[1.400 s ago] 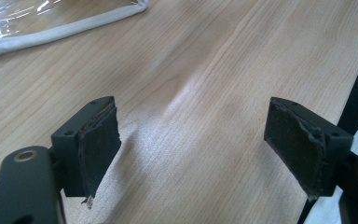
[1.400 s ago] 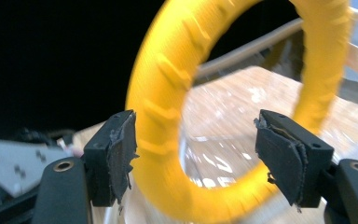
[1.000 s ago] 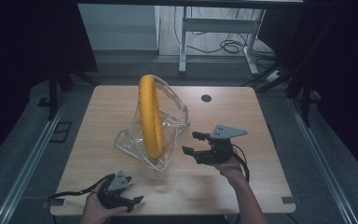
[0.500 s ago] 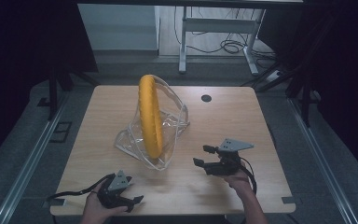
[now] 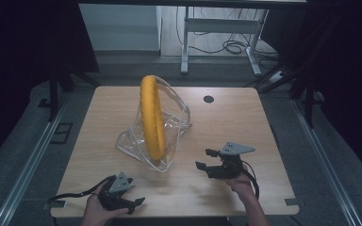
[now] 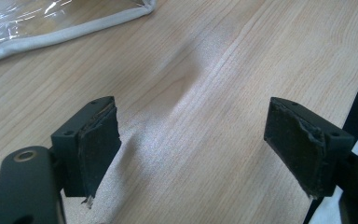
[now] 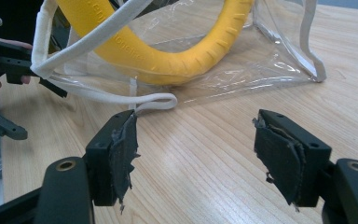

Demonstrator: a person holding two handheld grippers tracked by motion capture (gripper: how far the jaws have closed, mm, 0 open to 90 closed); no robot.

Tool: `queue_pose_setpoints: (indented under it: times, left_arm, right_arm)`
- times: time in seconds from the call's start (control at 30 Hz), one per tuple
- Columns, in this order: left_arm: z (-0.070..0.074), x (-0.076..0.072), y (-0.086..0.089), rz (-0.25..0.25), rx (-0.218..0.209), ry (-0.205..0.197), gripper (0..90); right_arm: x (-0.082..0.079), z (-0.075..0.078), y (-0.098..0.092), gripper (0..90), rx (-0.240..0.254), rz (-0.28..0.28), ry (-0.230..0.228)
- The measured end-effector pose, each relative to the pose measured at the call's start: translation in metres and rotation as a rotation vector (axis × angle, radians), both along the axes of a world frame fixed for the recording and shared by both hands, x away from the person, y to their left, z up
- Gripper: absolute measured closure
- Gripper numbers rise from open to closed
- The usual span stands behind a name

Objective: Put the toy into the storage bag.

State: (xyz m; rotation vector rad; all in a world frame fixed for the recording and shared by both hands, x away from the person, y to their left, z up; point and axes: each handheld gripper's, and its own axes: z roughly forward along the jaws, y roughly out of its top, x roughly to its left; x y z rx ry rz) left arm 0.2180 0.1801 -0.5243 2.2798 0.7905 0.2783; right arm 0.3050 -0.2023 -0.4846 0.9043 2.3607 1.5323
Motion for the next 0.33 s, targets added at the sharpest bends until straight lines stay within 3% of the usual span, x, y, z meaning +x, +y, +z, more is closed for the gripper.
queue_pose_setpoints:
  times: [0.33]
  left_arm:
    - [0.0005,-0.0001,0.0003,0.001,-0.001,-0.001,18.0]
  right_arm:
    - [-0.0002,-0.0036,0.0028,30.3,-0.004,0.003,0.009]
